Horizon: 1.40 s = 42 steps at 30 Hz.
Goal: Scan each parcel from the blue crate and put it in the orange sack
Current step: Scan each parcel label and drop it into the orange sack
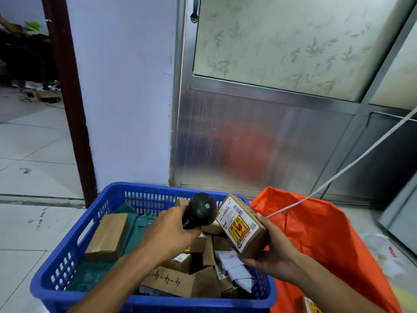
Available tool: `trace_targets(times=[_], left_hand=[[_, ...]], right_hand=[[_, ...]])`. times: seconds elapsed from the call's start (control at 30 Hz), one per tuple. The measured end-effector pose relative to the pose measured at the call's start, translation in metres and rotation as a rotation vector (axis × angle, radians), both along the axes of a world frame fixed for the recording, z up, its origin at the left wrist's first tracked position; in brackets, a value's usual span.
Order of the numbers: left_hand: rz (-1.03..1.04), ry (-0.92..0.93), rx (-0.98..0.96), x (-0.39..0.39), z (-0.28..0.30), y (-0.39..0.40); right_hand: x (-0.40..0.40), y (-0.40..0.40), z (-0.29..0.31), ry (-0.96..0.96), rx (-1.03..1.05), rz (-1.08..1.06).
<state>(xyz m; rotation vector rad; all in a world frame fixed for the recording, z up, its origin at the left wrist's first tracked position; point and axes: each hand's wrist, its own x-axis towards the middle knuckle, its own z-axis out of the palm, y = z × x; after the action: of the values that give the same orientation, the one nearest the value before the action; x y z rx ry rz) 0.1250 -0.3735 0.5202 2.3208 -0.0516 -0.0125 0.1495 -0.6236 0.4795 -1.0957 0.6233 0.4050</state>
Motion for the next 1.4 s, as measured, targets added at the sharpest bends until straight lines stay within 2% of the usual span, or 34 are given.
trace_targets(times=[0.33,0.7,1.4], left_hand=[[-0.049,-0.005,-0.045,-0.001,-0.007,-0.012],[-0.138,0.292,-0.442,-0.001,-0.001,-0.018],[-0.142,0.322,-0.480,-0.008,0.001,-0.021]], right_hand=[[-0.005,-0.017,0.010,0.001,-0.070,-0.023],[-0.001,-0.004,0.012,-0.040,-0.064,0.052],[0.001,-0.007,0.002,-0.040,-0.108,0.072]])
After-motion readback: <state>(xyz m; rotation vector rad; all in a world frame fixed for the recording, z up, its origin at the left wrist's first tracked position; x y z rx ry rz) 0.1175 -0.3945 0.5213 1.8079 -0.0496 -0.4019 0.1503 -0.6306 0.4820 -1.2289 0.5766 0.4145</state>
